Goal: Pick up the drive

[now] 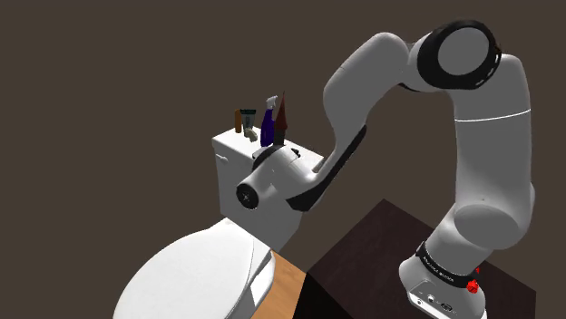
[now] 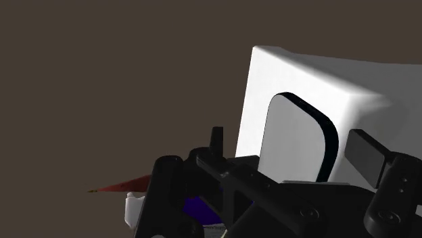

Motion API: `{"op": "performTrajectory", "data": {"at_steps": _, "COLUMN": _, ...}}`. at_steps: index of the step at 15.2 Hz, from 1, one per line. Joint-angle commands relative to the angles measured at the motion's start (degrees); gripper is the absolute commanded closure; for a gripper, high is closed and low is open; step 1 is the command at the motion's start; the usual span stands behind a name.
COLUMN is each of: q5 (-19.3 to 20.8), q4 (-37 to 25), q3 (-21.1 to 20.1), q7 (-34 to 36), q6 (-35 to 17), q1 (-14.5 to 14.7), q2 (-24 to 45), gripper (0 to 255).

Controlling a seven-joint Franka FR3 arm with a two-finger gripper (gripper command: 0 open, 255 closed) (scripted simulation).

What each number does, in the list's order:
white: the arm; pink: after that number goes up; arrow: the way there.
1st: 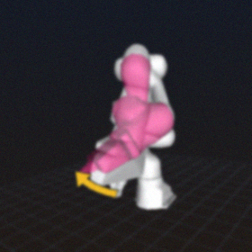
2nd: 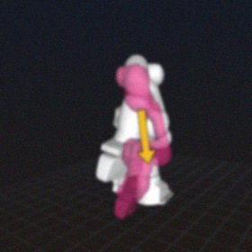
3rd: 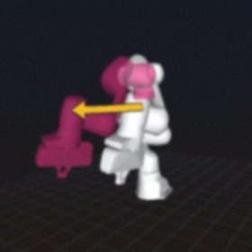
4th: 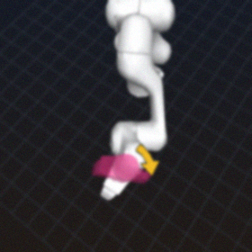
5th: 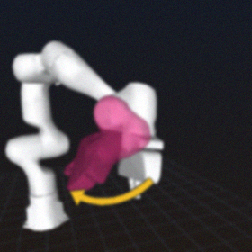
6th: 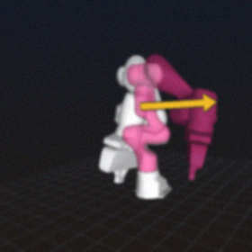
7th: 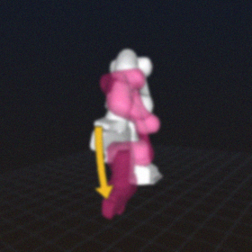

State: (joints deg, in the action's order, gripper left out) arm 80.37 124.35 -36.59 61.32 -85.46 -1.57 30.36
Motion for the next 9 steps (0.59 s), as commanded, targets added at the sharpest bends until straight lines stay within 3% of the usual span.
{"op": "performTrajectory", "data": {"at_steps": 1, "q5": 5.61, "q4": -4.07, "q3": 3.7, "q7": 1.58, "q6": 4.46, "q1": 3.23, "q2": 6.66, "gripper": 0}}
{"op": "performTrajectory", "data": {"at_steps": 4, "q5": 10.8, "q4": -9.34, "q3": 8.09, "q7": 2.11, "q6": 8.47, "q1": 6.73, "q2": 13.54, "gripper": 0}}
{"op": "performTrajectory", "data": {"at_steps": 9, "q5": 11.72, "q4": -11.36, "q3": 9.18, "q7": 3.77, "q6": 8.58, "q1": 7.61, "q2": 17.32, "gripper": 0}}
